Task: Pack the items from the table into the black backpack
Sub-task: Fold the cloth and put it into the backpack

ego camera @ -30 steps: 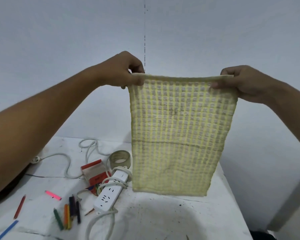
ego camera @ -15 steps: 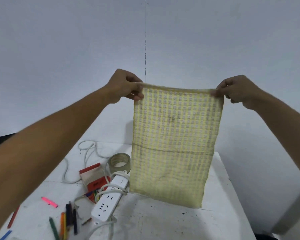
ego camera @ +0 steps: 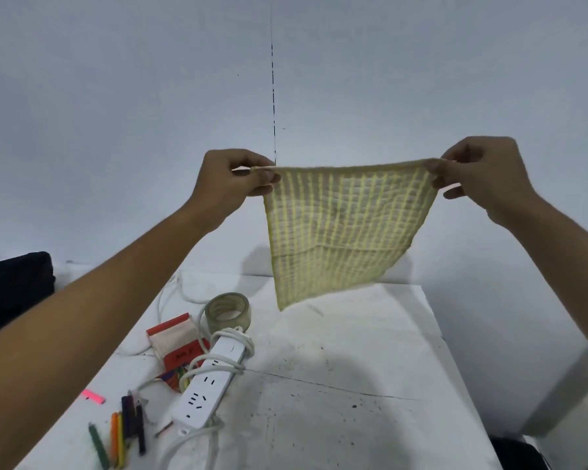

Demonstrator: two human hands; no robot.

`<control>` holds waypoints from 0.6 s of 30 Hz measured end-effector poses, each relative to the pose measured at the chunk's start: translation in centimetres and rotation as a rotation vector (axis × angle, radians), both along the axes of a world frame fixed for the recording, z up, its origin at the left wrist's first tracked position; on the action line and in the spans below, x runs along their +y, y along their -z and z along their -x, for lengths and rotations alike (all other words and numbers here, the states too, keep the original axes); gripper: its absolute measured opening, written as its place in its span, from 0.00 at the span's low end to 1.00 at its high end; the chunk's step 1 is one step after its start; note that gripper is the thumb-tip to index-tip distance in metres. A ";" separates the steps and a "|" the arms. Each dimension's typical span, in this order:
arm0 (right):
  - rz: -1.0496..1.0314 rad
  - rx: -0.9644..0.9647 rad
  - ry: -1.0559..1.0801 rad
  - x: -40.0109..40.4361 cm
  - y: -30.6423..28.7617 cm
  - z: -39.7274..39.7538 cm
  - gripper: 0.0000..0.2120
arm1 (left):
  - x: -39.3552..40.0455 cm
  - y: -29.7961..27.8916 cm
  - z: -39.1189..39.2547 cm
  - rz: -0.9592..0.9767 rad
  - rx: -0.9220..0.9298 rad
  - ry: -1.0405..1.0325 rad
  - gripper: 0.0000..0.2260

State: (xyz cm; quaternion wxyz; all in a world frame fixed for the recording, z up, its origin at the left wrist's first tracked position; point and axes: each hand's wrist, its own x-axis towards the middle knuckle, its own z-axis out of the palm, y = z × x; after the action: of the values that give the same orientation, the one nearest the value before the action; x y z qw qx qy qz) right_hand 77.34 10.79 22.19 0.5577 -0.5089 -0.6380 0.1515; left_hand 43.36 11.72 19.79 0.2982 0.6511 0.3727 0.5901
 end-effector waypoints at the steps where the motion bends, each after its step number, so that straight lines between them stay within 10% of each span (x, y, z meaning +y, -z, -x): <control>1: 0.031 -0.025 -0.022 -1.0 0.5 -0.3 0.09 | -0.9 0.7 0.1 0.011 0.003 0.018 0.05; 18: 0.777 -0.557 -0.369 -13.9 19.0 -1.9 0.08 | -15.1 19.9 2.6 0.362 0.685 0.095 0.10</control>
State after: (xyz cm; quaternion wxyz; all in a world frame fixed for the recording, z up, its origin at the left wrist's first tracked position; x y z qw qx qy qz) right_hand 79.23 -3.14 3.16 0.1002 -0.5786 -0.7383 0.3318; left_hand 40.75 -3.34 -0.13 0.2936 0.7638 0.5183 0.2487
